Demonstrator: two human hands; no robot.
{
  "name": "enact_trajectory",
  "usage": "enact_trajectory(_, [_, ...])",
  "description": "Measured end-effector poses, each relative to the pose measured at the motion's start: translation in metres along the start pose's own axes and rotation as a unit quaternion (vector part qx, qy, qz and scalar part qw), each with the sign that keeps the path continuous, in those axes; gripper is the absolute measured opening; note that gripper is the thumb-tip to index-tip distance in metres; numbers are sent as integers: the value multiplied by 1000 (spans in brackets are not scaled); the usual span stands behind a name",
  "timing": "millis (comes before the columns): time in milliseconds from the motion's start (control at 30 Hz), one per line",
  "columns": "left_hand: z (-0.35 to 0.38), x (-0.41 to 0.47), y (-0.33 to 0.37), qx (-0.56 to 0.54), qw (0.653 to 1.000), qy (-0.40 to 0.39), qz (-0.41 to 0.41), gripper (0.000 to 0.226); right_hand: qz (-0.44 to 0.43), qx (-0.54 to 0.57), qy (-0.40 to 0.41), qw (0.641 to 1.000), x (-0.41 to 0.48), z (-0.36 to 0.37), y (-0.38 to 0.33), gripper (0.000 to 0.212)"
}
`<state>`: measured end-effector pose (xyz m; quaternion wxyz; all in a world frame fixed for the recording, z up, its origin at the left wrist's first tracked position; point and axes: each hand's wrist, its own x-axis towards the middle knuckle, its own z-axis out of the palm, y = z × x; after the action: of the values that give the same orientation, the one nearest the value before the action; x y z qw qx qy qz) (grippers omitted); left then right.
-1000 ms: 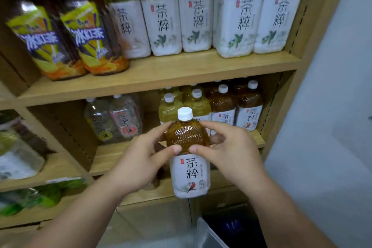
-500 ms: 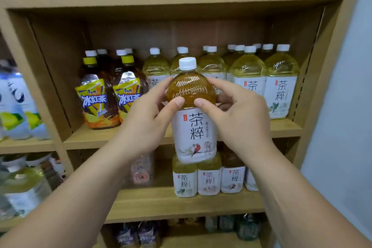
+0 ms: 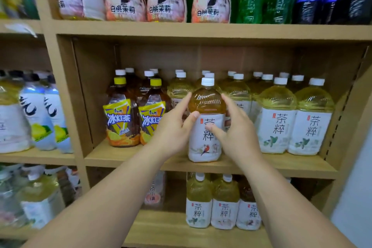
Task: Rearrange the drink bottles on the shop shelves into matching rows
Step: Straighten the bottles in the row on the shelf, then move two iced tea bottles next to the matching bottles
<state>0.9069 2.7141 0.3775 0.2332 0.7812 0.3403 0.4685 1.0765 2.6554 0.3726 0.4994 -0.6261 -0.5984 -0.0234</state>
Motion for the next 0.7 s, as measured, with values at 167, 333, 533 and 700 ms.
enact_trajectory(167, [-28, -40, -25, 61, 988, 143, -16, 47, 12, -23, -5, 1000, 11, 9, 2, 89])
enact_trajectory(333, [-87, -58, -62, 140, 947, 287, -34, 53, 32, -54, 52, 997, 9, 28, -3, 85])
enact_trajectory(533, [-117, -48, -102, 190, 946, 249, -85, 83, -169, 0, 129, 977, -26, 81, -48, 63])
enact_trajectory(700, [-112, -34, -122, 83, 978, 162, -105, 104, -53, 72, -4, 996, -15, 131, -65, 85])
